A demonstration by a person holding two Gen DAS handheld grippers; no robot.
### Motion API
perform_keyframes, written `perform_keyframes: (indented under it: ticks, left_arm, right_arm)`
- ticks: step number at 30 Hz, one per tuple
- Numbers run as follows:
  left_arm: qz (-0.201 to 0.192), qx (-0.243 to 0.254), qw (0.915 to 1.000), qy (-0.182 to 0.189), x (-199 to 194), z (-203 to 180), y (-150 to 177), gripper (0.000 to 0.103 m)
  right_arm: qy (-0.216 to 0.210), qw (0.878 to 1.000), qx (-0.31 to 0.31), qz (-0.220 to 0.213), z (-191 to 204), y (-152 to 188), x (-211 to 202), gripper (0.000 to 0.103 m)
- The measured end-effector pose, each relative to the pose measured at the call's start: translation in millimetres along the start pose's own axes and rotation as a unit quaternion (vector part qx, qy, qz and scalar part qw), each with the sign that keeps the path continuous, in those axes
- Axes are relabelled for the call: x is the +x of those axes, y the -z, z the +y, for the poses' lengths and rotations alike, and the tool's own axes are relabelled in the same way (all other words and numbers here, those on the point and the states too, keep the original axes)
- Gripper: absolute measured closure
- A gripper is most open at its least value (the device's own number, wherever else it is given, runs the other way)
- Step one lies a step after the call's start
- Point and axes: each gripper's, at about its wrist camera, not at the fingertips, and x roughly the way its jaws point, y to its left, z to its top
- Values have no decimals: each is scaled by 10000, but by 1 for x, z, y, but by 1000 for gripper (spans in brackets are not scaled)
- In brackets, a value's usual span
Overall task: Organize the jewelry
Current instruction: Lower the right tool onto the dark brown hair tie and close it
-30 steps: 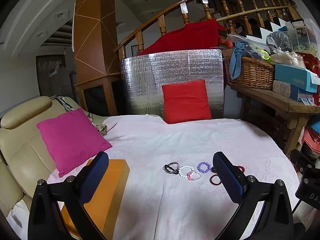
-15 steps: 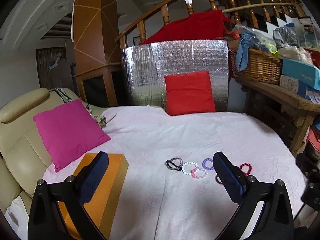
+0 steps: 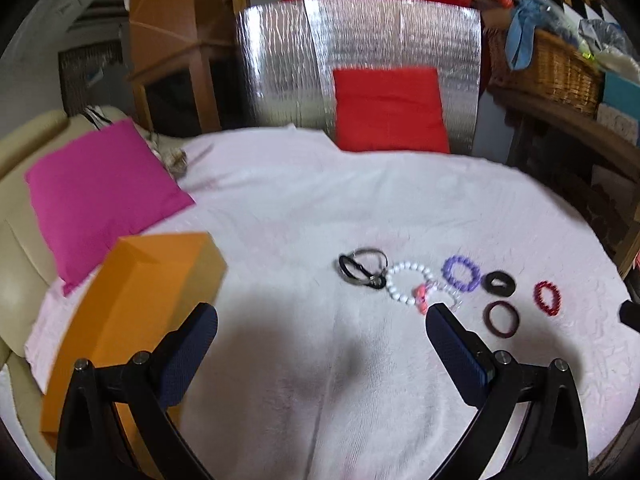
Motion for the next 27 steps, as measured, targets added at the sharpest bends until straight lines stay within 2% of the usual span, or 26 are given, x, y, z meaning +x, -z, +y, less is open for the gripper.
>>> perform_keyframes:
  ticks: [5, 7, 13, 16, 21, 27]
  left_arm:
    - [283, 16, 9996, 89, 42, -4, 2, 0]
    - [421, -33, 9989, 217, 55, -2, 5, 0]
    - [832, -149, 9950, 536, 84, -2, 5, 0]
    - [800, -37, 9945, 677, 89, -10, 1, 0]
    - [958, 228, 9903, 977, 97, -30, -3, 0]
    - [1064, 600, 9869, 1052, 112, -57, -4, 0]
  right_arm:
    - [-154, 9979, -192, 600, 13, -3, 63, 49]
    - [-103, 9964, -299, 781, 19, -3, 85, 59]
    - [162, 9924, -410, 1148, 24, -7, 139, 71]
    - [218, 9917, -361, 1211, 23, -10, 153, 76]
    - [296, 9907, -540, 1216, 24, -12, 160, 95]
    - [68, 9923, -184, 1220, 7, -16, 150, 97]
